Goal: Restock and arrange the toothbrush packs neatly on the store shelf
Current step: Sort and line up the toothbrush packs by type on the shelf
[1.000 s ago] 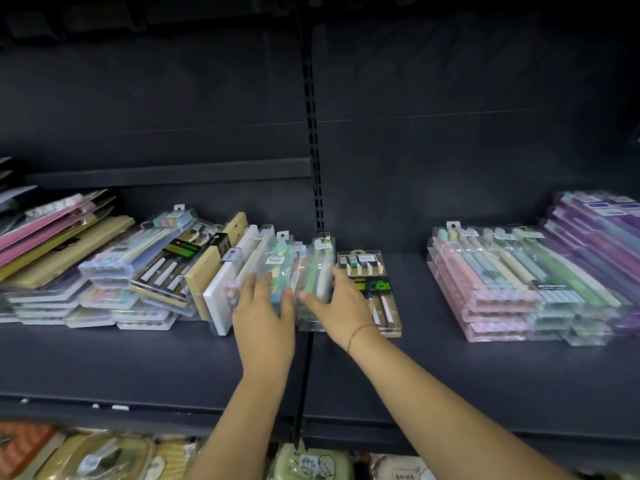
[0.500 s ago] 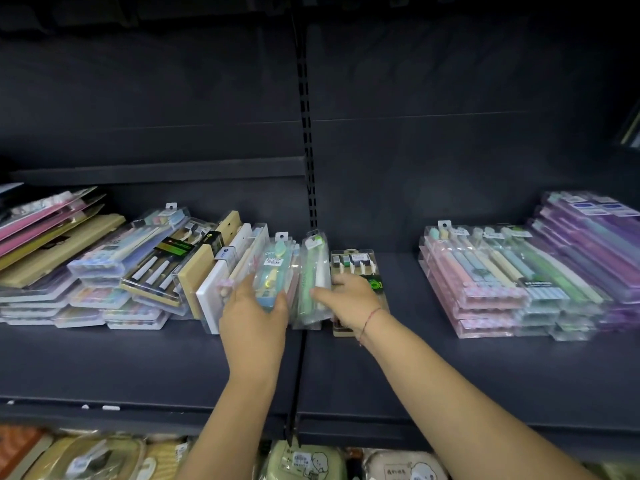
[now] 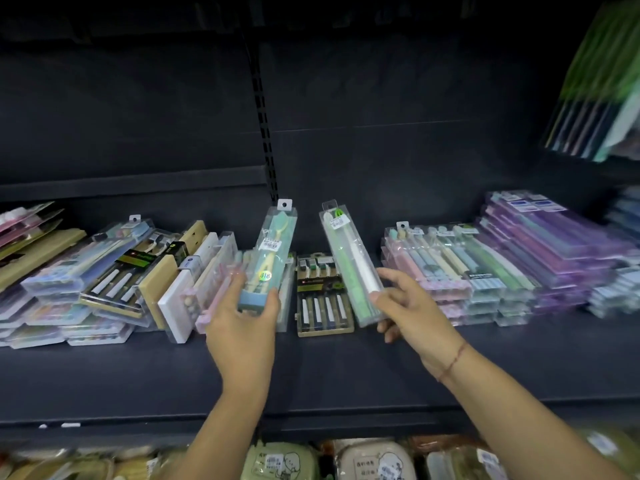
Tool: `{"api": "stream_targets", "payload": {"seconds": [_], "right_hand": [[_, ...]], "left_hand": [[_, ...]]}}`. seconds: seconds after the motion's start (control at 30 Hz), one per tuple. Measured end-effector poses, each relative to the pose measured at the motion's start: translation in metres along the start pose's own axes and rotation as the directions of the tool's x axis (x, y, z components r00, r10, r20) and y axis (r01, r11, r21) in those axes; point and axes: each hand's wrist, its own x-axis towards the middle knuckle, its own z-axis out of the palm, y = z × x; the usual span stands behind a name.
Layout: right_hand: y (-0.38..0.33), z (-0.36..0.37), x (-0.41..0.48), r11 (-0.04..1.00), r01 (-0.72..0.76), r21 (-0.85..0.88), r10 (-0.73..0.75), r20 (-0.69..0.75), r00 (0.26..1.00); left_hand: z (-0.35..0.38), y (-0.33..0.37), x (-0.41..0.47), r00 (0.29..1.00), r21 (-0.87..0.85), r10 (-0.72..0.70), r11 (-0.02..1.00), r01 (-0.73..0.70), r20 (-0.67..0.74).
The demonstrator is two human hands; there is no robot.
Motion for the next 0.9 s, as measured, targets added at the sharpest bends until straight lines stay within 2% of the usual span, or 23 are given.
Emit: {"api": "stream_targets", "payload": {"seconds": [0.23,0.43,0.57,0.7,0.83,0.9], "right_hand": [[-0.010,-0.058,-0.028,0.994,0.014,0.109,0.004,-0.163,0.987],[0.000,-0.103,-0.031,0.983,0.055,0.176,0.026,-0.429,0.903],[0.005,-0.124,-0.028,0.967,0.095,0.236,0.045,-0.524,0.850],[0.012,-0.128,-0.027,0.956,0.121,0.267,0.047,-0.548,0.835],[0.021,-0.129,-0.025,0.984,0.079,0.160,0.021,-0.543,0.840],[0.022,-0.130,-0.024,0.999,0.039,0.015,-0.024,-0.558,0.830]], "left_hand": [[0.029,0.023,-0.044,0.990,-0.300,-0.078,0.948,0.109,0.113],[0.076,0.047,-0.077,0.978,-0.421,-0.105,0.890,0.174,0.182],[0.112,0.065,-0.093,0.976,-0.420,-0.084,0.893,0.163,0.201],[0.139,0.073,-0.099,0.983,-0.359,-0.059,0.926,0.120,0.176],[0.155,0.071,-0.105,0.987,-0.267,-0.022,0.961,0.065,0.158],[0.159,0.070,-0.108,0.988,-0.241,-0.002,0.970,0.040,0.156]]}}
